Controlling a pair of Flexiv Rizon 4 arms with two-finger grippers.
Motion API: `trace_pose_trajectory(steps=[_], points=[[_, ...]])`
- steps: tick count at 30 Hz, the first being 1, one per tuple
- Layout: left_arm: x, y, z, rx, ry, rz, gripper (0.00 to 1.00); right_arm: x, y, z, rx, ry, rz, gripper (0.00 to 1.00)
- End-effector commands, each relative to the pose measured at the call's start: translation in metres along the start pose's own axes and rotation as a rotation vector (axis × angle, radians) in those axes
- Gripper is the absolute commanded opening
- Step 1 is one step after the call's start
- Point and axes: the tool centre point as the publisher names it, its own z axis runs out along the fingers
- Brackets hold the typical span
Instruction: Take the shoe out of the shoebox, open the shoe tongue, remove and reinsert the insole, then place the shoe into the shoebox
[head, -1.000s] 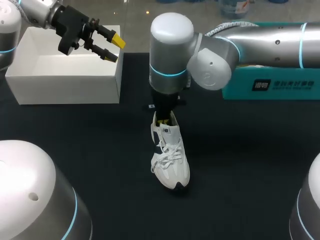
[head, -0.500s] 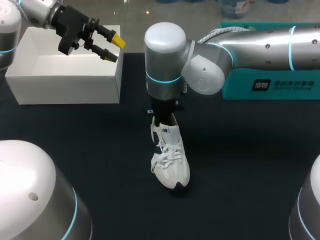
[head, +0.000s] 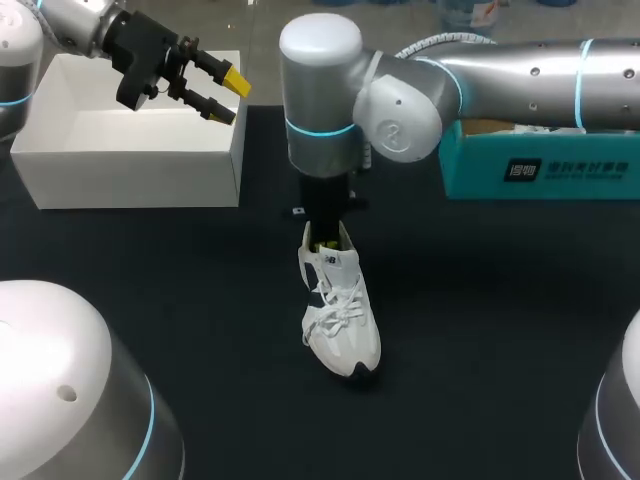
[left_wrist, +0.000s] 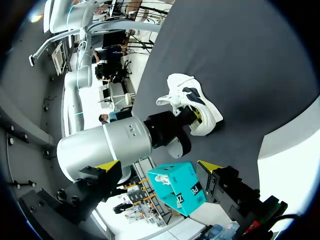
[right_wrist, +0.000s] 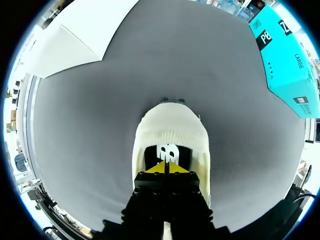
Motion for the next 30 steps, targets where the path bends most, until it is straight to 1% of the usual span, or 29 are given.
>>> trace_pose_trajectory(steps=[1, 5, 8, 12, 17, 23, 30], points=[[0.0, 0.0, 0.0, 0.001, 0.003, 0.001, 1.0, 0.001, -0.005, 0.013, 0.029, 0.001, 0.006, 0.0], [0.0, 0.0, 0.0, 0.001, 0.003, 0.001, 1.0, 0.003, -0.007, 0.026, 0.072, -0.007, 0.006, 0.0], [0.0, 0.0, 0.0, 0.001, 0.003, 0.001, 1.0, 0.001, -0.009, 0.034, 0.098, -0.014, 0.012, 0.0], [0.0, 0.0, 0.0, 0.001, 0.003, 0.001, 1.0, 0.0, -0.011, 0.036, 0.117, -0.019, 0.018, 0.0], [0.0, 0.0, 0.0, 0.001, 0.003, 0.001, 1.0, 0.001, -0.013, 0.017, 0.116, -0.015, 0.014, 0.0], [0.0, 0.0, 0.0, 0.001, 0.003, 0.001, 1.0, 0.002, -0.015, -0.003, 0.196, 0.023, -0.005, 0.0], [0.0, 0.0, 0.0, 0.001, 0.003, 0.001, 1.0, -0.002, -0.023, -0.014, 0.242, 0.014, 0.011, 0.0]])
